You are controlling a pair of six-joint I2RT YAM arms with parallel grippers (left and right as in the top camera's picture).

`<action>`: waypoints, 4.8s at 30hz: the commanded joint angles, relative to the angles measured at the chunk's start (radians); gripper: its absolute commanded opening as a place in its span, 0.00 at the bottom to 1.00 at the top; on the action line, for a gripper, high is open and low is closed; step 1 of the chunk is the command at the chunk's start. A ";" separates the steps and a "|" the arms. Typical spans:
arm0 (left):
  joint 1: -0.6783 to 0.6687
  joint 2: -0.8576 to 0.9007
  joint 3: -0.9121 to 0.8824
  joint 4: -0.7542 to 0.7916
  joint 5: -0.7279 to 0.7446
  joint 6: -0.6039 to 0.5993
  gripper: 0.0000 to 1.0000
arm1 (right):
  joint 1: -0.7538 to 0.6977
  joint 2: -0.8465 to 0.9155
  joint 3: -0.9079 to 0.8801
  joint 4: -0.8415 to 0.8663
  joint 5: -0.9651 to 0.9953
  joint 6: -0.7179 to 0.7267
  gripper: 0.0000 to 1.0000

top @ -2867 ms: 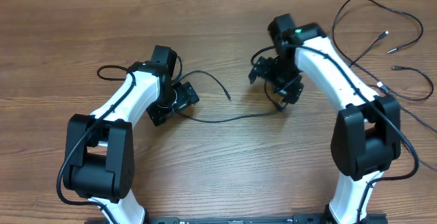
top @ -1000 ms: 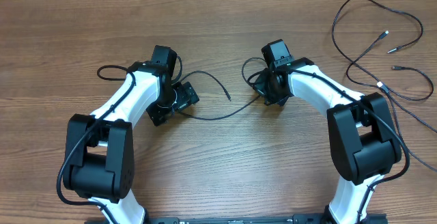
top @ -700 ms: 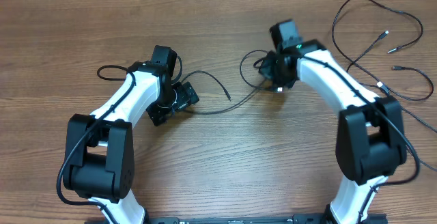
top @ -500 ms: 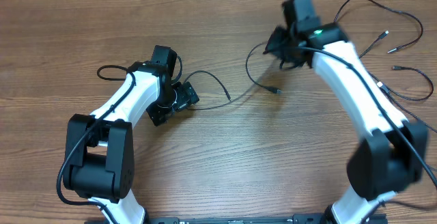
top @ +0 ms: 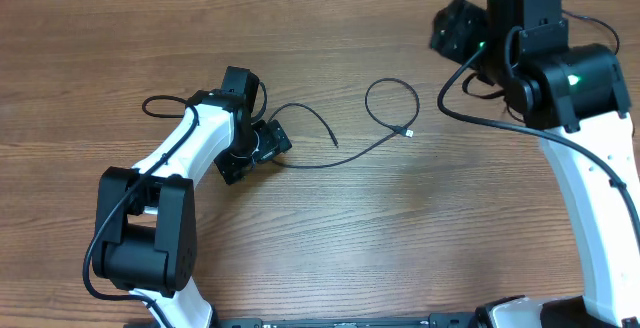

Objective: Untangle cables

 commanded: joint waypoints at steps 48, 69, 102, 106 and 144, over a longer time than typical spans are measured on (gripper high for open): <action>0.003 0.007 0.003 0.000 -0.013 0.018 0.99 | 0.070 0.532 -0.392 0.264 -0.244 0.159 0.71; 0.004 -0.024 0.097 -0.068 -0.002 0.449 1.00 | 0.079 0.533 -0.556 0.387 -0.238 0.250 0.57; 0.003 -0.499 0.350 -0.292 -0.141 0.549 1.00 | 0.069 0.529 -0.534 0.583 -0.242 0.275 0.04; 0.003 -0.499 0.350 -0.292 -0.141 0.549 0.99 | 0.050 0.475 -0.457 0.534 -0.245 0.213 0.04; 0.003 -0.499 0.350 -0.292 -0.141 0.549 0.99 | -0.488 -0.051 0.553 -0.369 -0.070 -0.086 0.11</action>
